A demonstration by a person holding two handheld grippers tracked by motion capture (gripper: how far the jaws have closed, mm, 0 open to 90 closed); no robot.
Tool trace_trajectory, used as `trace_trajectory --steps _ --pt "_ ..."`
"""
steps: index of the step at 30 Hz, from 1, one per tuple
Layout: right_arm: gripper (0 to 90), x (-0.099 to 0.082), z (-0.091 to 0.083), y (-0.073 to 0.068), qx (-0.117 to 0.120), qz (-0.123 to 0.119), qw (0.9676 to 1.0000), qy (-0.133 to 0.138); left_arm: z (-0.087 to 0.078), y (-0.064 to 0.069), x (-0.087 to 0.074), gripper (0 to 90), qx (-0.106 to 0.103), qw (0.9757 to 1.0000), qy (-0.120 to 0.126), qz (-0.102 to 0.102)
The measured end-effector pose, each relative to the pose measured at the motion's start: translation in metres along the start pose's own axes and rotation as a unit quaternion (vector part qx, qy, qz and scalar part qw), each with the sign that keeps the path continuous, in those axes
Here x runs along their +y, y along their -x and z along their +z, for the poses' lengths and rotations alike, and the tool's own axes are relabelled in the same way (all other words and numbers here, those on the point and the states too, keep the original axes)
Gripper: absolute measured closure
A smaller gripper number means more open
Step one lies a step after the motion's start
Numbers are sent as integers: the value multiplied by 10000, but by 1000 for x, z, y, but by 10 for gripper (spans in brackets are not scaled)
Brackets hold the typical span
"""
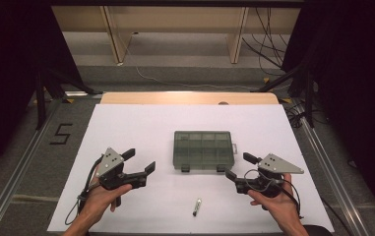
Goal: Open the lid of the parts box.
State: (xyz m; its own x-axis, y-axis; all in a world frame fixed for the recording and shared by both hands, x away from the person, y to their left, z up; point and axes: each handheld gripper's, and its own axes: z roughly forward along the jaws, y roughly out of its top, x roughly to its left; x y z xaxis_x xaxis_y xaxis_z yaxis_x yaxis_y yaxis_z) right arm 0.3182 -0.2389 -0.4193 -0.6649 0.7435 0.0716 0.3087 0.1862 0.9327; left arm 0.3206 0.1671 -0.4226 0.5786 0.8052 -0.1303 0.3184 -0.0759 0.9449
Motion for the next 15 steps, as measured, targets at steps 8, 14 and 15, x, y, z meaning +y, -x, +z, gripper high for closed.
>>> trace_trajectory --steps 8,14,15 --pt "162 1 0 -1 3 23 10000 -2 3 -1 -1 157 83 9999 -85 15" --pt "159 3 -2 1 -17 13 10000 -38 6 -1 -1 161 118 9999 -108 11" --pt "159 3 0 4 -95 -158 9998 124 7 -1 0 160 130 9998 -114 11"
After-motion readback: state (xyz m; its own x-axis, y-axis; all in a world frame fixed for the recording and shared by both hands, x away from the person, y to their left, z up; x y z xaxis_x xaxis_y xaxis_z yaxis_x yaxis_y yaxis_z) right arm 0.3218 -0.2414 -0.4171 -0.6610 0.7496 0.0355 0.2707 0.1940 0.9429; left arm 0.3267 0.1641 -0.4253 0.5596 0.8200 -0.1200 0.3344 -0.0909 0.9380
